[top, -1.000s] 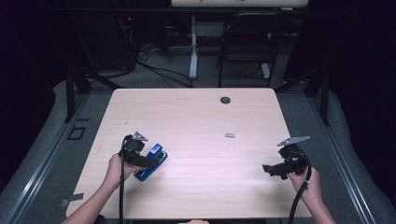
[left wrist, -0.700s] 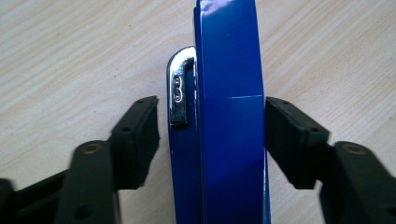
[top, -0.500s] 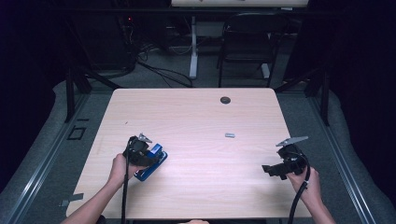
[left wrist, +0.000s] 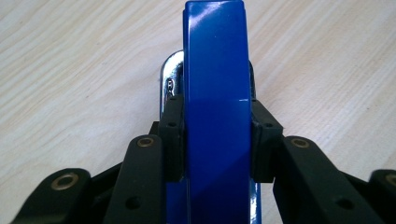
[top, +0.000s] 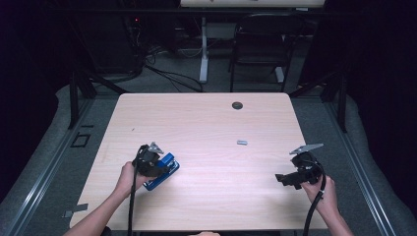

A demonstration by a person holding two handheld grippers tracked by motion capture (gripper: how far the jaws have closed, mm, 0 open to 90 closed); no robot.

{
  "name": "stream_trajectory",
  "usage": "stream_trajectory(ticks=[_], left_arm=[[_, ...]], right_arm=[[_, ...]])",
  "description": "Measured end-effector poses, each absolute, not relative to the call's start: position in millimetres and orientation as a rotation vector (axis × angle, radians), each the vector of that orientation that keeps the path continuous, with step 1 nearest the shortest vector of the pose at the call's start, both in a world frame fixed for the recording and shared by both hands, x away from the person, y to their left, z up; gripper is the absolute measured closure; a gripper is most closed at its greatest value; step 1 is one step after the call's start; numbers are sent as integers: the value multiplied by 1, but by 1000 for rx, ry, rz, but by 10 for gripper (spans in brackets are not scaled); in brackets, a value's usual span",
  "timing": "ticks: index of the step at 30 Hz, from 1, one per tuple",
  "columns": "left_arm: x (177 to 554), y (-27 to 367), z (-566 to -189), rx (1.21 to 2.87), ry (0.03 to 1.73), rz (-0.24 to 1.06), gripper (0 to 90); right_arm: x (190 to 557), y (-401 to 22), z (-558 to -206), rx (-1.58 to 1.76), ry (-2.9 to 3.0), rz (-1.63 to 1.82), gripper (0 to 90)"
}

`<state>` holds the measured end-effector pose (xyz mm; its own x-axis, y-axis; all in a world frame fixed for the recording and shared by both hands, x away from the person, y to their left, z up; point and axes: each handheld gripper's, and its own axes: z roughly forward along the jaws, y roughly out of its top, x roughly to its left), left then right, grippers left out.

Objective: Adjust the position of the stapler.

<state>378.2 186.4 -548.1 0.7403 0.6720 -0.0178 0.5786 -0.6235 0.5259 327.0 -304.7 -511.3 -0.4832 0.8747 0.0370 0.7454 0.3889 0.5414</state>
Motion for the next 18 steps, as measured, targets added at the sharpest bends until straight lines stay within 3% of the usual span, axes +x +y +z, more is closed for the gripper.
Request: stream_trajectory(ticks=[18], left_arm=[[380, 169, -549, 2457, 787, 203, 660]], right_arm=[[329, -300, -515, 1407, 2434, 699, 58]])
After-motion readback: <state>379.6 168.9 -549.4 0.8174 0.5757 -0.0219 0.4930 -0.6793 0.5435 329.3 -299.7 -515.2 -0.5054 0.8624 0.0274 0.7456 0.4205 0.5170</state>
